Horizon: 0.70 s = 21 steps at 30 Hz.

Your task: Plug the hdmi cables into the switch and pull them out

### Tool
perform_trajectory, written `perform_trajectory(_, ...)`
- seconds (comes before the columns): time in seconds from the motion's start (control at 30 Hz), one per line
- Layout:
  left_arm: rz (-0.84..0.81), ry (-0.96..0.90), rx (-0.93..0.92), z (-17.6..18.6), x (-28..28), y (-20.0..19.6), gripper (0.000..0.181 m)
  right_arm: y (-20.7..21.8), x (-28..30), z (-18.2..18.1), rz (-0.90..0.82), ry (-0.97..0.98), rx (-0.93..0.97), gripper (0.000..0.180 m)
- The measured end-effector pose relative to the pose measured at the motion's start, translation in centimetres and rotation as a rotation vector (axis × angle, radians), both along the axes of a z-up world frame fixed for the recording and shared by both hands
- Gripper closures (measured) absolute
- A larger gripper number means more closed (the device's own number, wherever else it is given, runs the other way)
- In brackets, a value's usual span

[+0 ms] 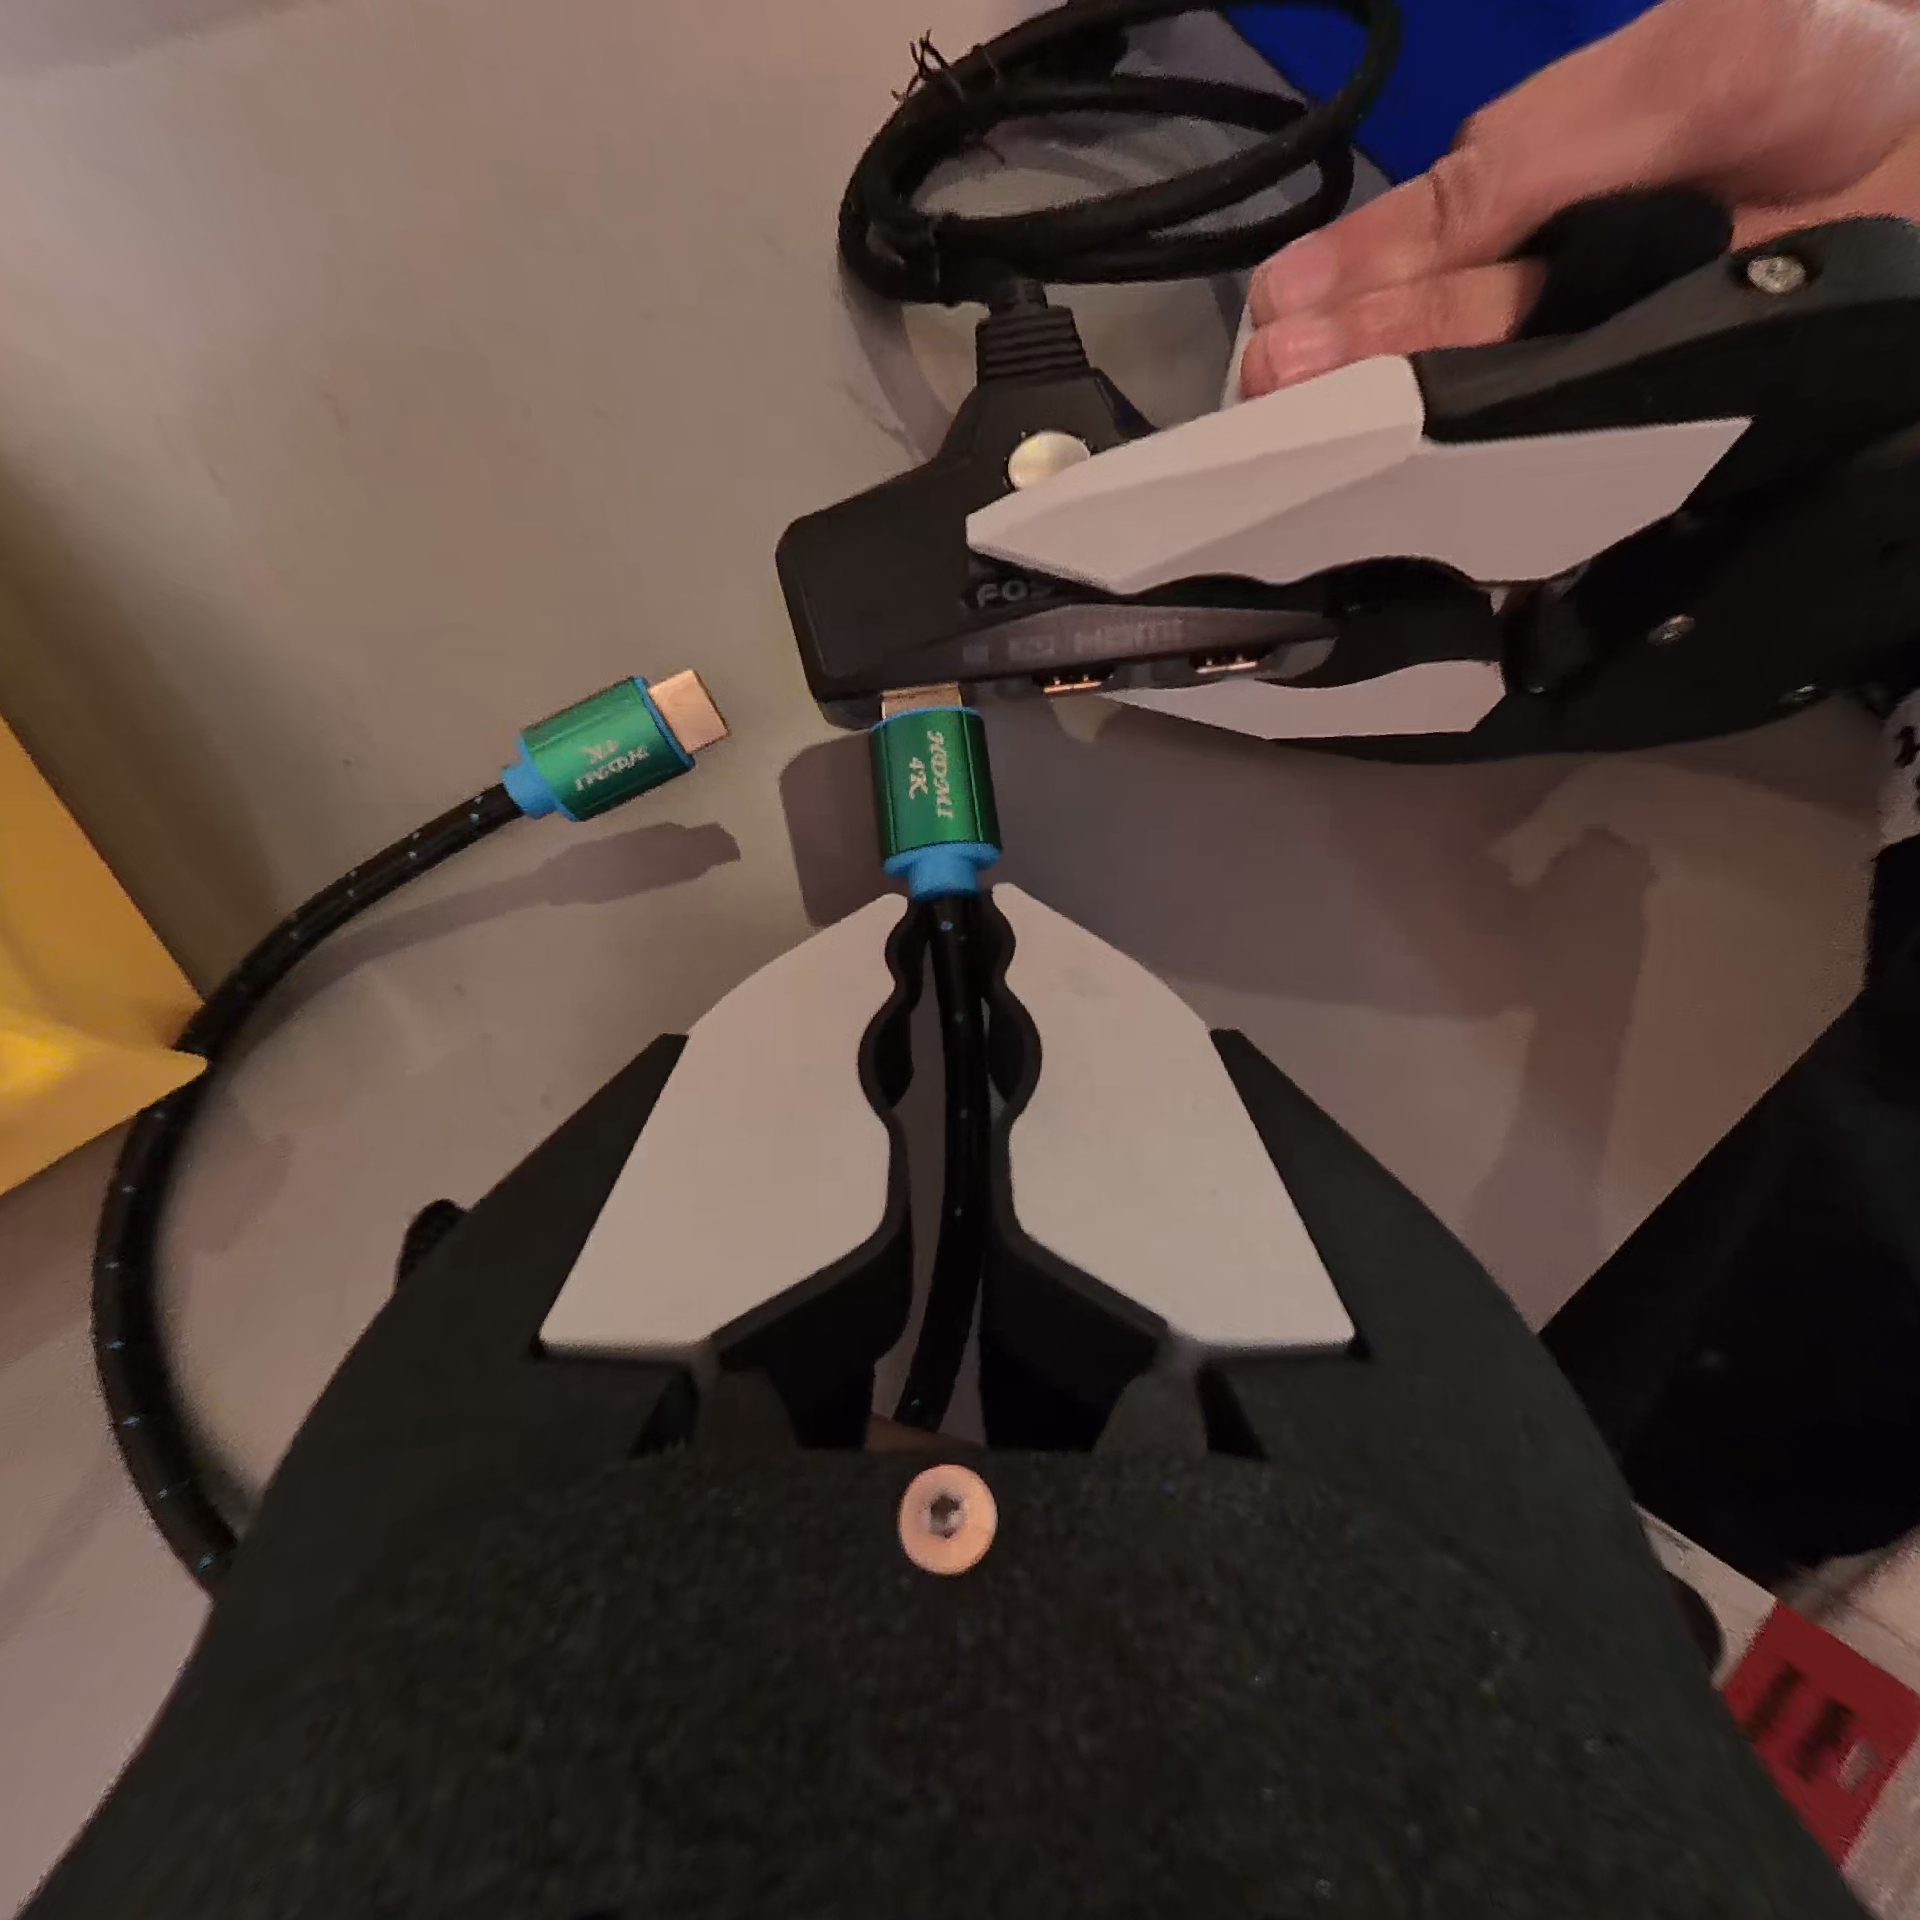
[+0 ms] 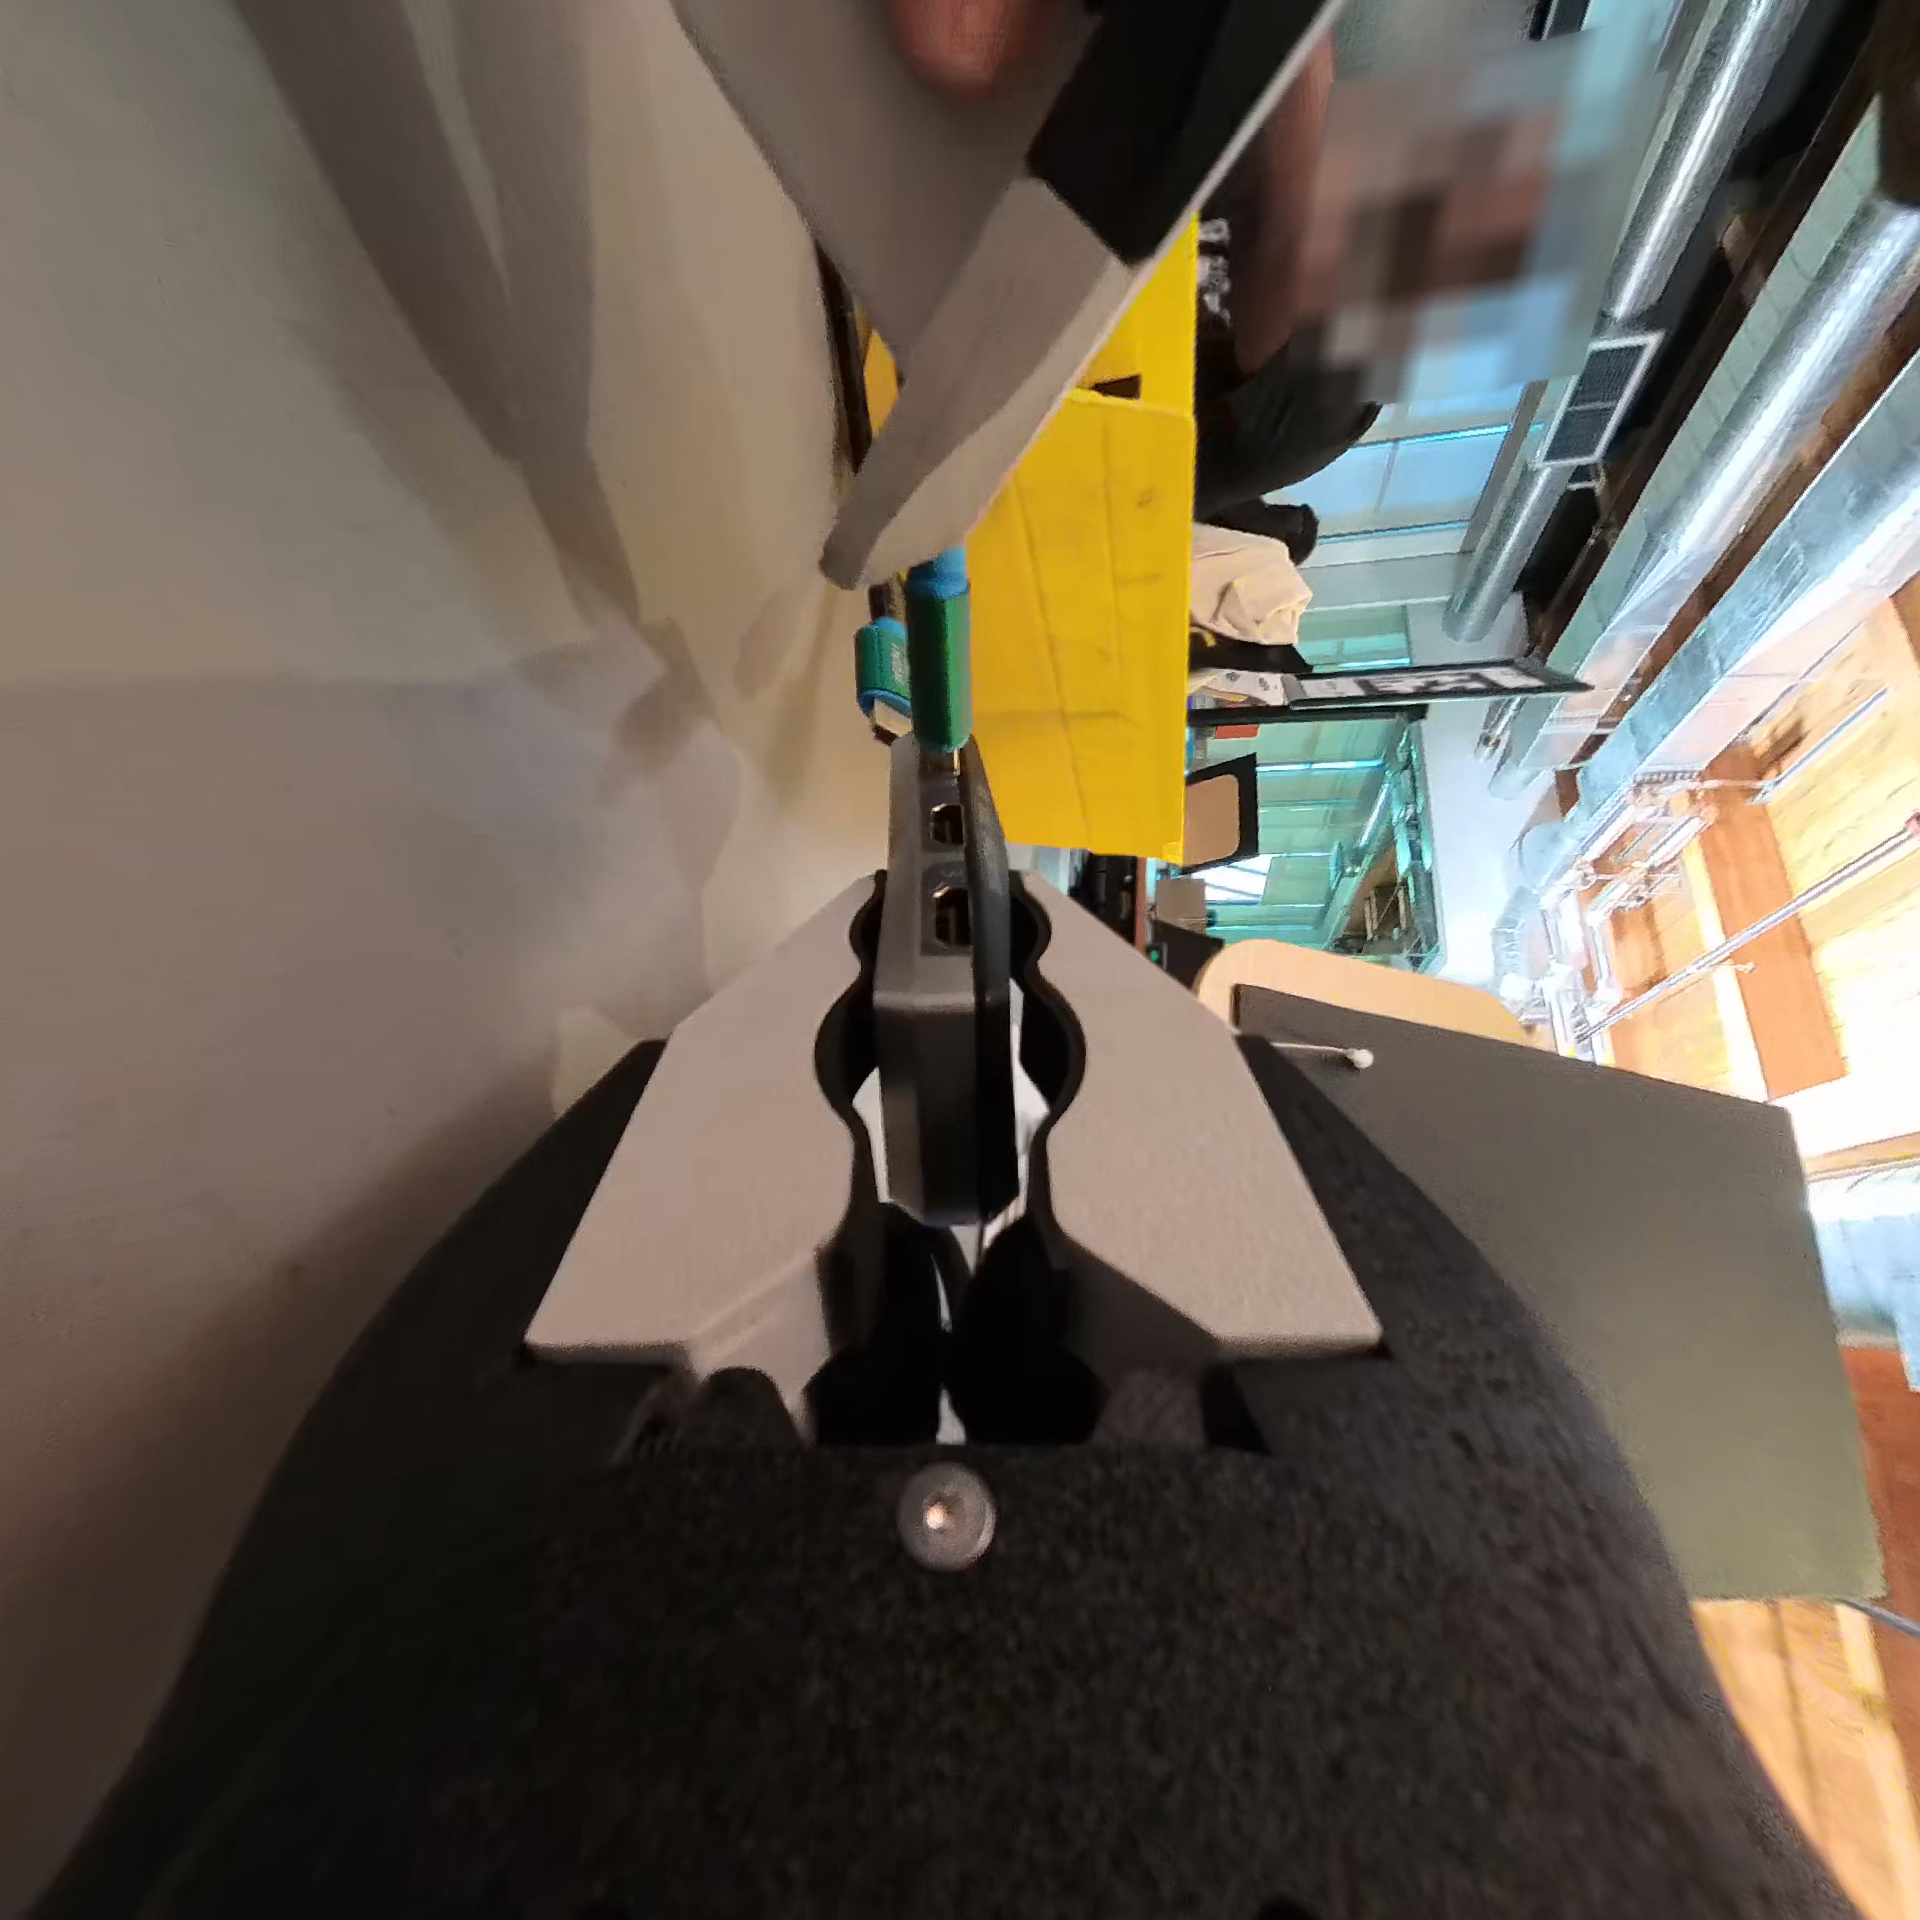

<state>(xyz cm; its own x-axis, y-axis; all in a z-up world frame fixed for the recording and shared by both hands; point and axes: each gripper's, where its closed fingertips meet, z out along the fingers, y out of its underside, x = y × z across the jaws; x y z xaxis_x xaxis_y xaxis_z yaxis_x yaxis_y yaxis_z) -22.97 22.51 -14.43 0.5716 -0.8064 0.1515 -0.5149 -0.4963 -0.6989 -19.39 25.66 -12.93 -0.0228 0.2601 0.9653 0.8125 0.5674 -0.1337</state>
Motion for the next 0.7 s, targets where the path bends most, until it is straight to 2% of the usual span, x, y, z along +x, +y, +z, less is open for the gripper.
perform_trajectory(0.13,-0.01,0.021,0.02,0.2,0.1,0.2,0.173,0.0,0.1,0.3,-0.007,0.049,-0.049,0.16)
perform_trajectory(0.3,0.002,-0.045,-0.102,-1.3,0.1,0.8,0.173,0.2,0.0,-1.0,-0.025,0.008,-0.078,0.16)
perform_trajectory(0.5,-0.011,-0.054,-0.057,-0.5,0.1,0.7,0.173,0.5,0.0,-0.6,-0.015,0.051,-0.077,0.159)
perform_trajectory(0.7,0.005,-0.008,-0.025,-0.4,0.2,0.3,0.173,1.1,0.3,-0.8,-0.092,0.095,-0.036,0.157)
